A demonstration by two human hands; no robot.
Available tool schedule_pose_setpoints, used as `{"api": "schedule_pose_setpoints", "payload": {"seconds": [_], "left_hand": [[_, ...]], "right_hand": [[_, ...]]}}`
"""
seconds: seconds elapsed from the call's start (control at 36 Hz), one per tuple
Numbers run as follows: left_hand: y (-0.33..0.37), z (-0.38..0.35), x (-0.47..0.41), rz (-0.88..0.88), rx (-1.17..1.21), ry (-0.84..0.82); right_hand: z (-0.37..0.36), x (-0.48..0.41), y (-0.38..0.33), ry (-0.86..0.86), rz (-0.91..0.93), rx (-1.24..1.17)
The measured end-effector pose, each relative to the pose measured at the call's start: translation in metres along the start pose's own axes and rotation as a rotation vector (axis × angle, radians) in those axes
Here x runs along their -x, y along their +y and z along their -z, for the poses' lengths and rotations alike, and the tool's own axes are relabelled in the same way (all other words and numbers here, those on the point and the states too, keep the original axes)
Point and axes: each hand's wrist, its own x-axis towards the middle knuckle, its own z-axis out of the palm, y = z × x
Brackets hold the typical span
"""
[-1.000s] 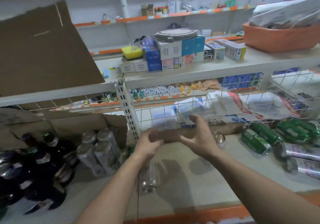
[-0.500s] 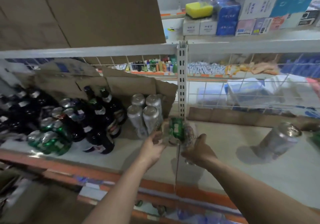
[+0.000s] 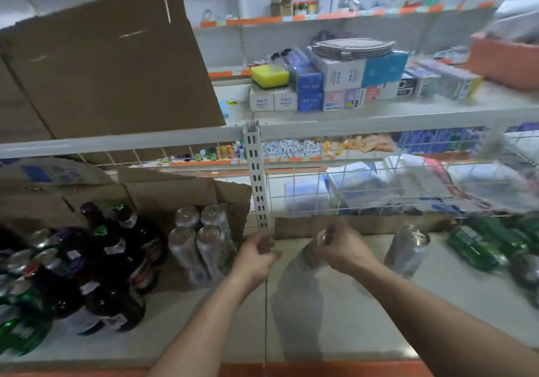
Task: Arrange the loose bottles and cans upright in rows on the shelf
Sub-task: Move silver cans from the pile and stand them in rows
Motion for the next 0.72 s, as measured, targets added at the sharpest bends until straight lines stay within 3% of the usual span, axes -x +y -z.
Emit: {"api": "schedule_pose_setpoints", "payload": {"seconds": [0.5,0.64,0.72], "left_hand": [[-0.028,-0.002,-0.001,0.063,-0.013,-0.015],[-0.014,-0.015,-0.003,0.030,-0.005,-0.052],[0.007,-0.029,-0.008,-0.019,0.023,-0.095]], "right_hand": [[-0.037,-0.033,0.005,0.033,0.165,-0.085],[-0.023,-0.020,0.010,0.039,0.210,-0.132],[0.005,-0.006,0.020,0.137,0.260,-0.175]]}}
